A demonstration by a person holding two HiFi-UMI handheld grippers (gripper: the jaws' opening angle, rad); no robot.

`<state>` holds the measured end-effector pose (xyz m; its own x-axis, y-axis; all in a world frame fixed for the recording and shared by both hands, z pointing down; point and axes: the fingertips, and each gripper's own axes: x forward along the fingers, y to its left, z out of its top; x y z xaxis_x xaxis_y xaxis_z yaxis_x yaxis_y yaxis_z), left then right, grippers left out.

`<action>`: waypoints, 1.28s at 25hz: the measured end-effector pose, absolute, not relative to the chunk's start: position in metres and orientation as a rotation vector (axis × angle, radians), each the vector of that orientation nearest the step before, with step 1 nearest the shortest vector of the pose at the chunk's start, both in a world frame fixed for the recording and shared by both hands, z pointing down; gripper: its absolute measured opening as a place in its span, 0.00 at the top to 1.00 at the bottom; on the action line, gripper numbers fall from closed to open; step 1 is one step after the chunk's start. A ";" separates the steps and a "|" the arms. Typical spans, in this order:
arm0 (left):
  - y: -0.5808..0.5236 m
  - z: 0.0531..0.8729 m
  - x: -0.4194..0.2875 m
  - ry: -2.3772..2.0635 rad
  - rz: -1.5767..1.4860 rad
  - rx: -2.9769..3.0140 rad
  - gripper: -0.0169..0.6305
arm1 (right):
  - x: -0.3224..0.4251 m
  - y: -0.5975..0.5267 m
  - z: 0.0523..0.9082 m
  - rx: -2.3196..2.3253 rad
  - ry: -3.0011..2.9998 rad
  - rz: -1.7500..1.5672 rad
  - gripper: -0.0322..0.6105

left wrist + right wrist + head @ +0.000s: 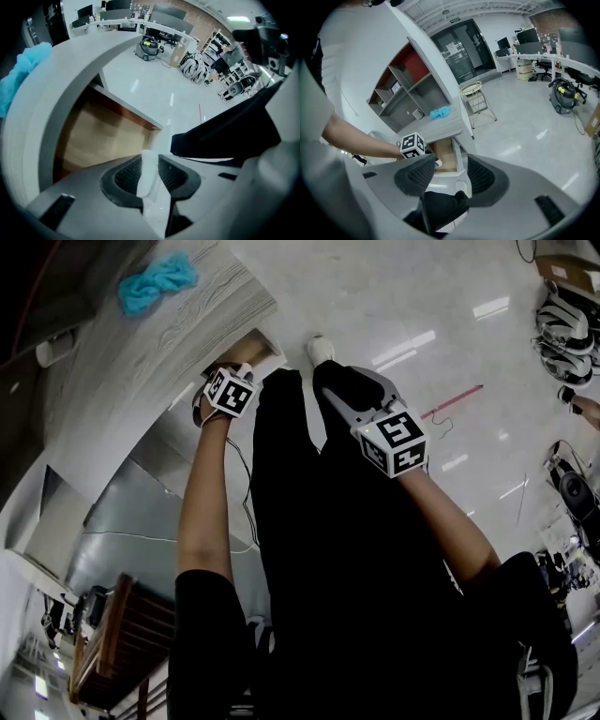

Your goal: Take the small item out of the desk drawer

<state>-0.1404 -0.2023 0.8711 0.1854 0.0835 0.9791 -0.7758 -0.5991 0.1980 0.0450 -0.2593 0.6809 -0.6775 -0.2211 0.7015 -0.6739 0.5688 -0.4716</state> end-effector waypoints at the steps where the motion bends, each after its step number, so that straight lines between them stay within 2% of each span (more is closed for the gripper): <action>1: -0.203 0.866 -0.141 -0.670 1.498 1.743 0.81 | 0.046 -0.261 0.678 0.715 -2.218 0.997 0.62; 13: -0.202 0.777 -0.149 -0.937 1.331 1.724 0.81 | 0.050 -0.301 0.616 0.758 -2.330 0.871 0.77; 17: -0.220 0.732 -0.153 -1.080 1.261 1.756 0.81 | 0.046 -0.333 0.587 0.751 -2.413 0.809 0.90; 20: -0.228 0.700 -0.151 -1.180 1.158 1.802 0.81 | 0.045 -0.347 0.571 0.791 -2.458 0.764 0.95; 32: -0.210 0.574 -0.154 -1.614 0.653 1.763 0.81 | -0.002 -0.329 0.528 0.546 -2.556 0.633 0.95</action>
